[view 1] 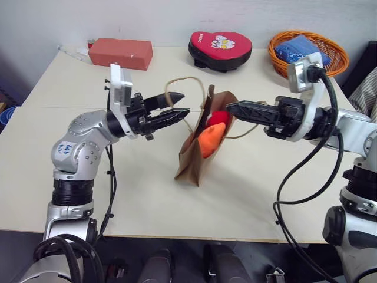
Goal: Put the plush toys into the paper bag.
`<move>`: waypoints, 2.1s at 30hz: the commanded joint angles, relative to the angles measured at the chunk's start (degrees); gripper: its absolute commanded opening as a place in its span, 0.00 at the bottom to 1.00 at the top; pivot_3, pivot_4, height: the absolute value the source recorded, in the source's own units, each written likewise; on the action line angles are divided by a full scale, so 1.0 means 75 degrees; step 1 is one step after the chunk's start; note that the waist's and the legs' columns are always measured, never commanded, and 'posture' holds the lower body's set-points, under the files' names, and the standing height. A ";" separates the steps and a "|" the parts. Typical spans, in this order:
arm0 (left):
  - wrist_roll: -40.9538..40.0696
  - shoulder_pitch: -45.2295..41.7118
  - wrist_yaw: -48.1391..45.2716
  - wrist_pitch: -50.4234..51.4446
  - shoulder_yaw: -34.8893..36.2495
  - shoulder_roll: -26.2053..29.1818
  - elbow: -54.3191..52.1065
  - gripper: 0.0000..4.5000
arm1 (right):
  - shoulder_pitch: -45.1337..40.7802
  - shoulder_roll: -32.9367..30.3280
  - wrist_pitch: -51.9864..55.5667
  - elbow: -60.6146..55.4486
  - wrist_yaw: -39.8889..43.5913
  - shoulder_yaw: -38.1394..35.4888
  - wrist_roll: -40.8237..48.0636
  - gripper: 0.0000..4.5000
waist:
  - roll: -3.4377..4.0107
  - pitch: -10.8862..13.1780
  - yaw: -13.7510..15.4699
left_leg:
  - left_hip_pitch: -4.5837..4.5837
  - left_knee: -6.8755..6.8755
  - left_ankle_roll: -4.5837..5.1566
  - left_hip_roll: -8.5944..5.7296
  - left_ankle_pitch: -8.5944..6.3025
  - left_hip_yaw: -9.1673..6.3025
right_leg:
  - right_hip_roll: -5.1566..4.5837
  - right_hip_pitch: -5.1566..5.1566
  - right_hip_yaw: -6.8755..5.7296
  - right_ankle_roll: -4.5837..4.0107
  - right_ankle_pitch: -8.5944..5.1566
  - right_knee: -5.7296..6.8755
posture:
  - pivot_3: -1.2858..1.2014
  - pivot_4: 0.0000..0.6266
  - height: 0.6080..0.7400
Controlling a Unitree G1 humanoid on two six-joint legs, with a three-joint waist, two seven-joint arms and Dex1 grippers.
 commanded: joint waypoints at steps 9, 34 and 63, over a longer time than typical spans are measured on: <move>-0.1008 0.1781 0.0354 0.1090 0.1145 0.1192 -0.2086 1.00 | 0.1571 -0.1795 -0.1203 -0.0830 0.3032 -0.0127 -0.0979 0.76 | 0.0000 0.0001 -0.0004 | 0.0007 -0.0004 0.0007 0.0001 -0.0004 0.0002 | 0.0000 0.0003 0.0005 0.0000 0.0000 -0.0016 | 0.52 0.24 1.00; 0.0544 0.4671 0.4033 0.0257 -0.0738 -0.0799 -0.4968 1.00 | 0.4076 0.1182 -0.8660 -0.1203 0.3429 0.2838 -0.6992 0.00 | -0.0004 0.0001 0.0326 | 0.0046 0.0002 0.0009 -0.0002 -0.0009 0.0012 | 0.0004 0.0031 0.0012 0.0001 0.0001 -0.0025 | 0.52 0.24 1.00; 0.1195 0.3841 0.2780 -0.0413 -0.1027 -0.0843 -0.3471 0.08 | 0.4356 0.1396 -0.9495 -0.1059 0.3022 0.3256 -0.7717 0.00 | -0.0004 0.0001 0.0313 | 0.0046 0.0002 0.0007 -0.0002 -0.0008 0.0011 | 0.0005 0.0029 0.0010 0.0001 0.0000 -0.0024 | 0.52 0.24 1.00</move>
